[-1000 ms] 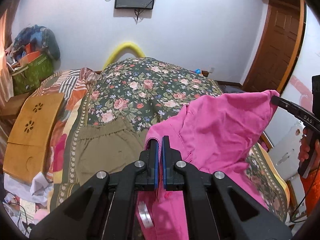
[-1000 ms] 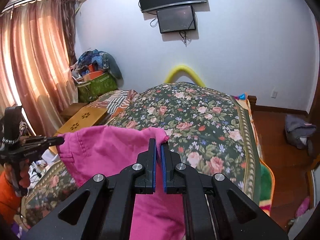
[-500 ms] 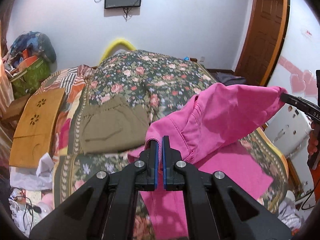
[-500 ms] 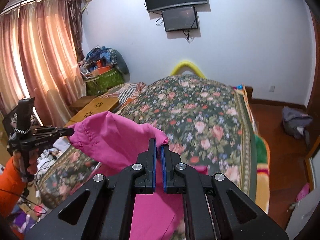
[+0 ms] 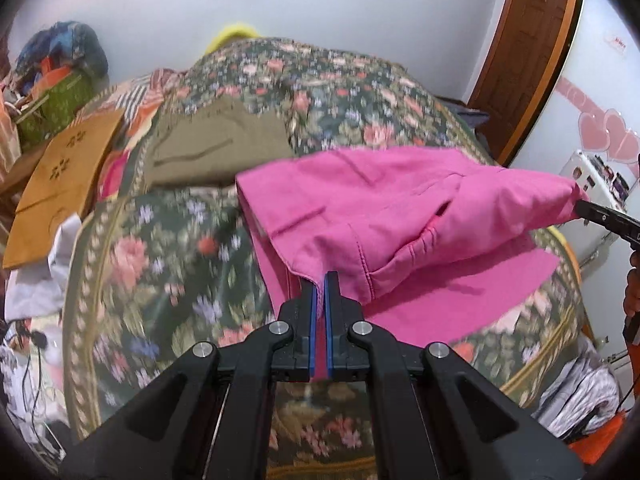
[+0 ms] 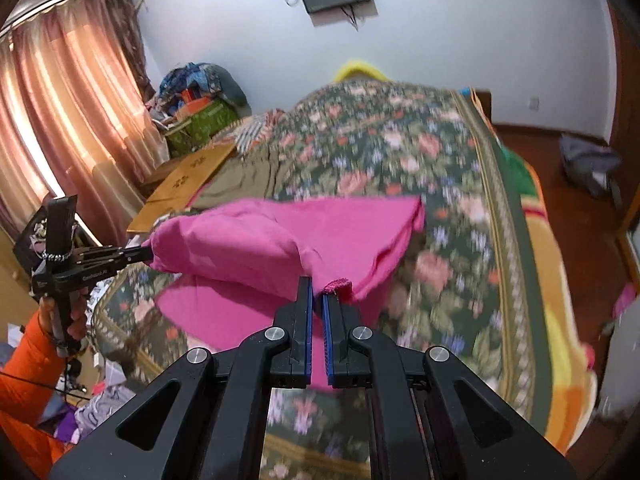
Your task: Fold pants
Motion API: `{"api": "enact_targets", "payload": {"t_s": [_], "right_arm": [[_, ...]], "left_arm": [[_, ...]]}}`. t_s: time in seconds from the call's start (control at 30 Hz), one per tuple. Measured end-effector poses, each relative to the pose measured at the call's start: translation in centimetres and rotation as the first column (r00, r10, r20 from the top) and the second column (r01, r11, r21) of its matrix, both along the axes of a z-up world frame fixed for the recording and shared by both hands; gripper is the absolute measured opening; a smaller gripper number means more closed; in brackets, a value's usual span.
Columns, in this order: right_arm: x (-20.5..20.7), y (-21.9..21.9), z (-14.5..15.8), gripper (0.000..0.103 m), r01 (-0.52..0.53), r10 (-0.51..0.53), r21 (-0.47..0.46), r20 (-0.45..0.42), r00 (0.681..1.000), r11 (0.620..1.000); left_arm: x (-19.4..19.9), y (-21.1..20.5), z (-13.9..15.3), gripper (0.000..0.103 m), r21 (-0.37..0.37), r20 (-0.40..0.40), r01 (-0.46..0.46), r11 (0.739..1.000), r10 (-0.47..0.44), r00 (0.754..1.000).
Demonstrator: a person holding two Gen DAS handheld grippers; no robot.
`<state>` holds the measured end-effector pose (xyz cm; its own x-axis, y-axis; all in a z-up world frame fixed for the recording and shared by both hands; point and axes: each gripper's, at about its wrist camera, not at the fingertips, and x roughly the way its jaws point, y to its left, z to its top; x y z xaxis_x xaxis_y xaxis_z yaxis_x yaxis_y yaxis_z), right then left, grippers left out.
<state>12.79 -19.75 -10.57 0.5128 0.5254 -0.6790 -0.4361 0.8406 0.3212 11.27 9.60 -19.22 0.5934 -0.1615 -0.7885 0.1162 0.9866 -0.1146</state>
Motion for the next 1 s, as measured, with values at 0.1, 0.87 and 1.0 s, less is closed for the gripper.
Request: {"api": "enact_targets", "payload": {"t_s": [0.1, 0.87, 1.0], "right_arm": [[-0.9, -0.6, -1.4, 0.004, 0.025, -0.025, -0.002, -0.026, 0.999, 1.000], [-2.6, -0.7, 1.9, 0.006, 0.062, -0.055, -0.108, 0.064, 0.996, 0.992], [-1.5, 1.4, 1.8, 0.013, 0.024, -0.016, -0.099, 0.075, 0.997, 0.995]], "left_arm": [[-1.1, 0.1, -0.9, 0.003, -0.015, -0.012, -0.018, 1.000, 0.018, 1.000], [-2.0, -0.5, 4.4, 0.009, 0.040, 0.070, -0.032, 0.999, 0.029, 0.997], [-0.1, -2.4, 4.0, 0.010, -0.008, 0.049, 0.013, 1.000, -0.012, 0.999]]}}
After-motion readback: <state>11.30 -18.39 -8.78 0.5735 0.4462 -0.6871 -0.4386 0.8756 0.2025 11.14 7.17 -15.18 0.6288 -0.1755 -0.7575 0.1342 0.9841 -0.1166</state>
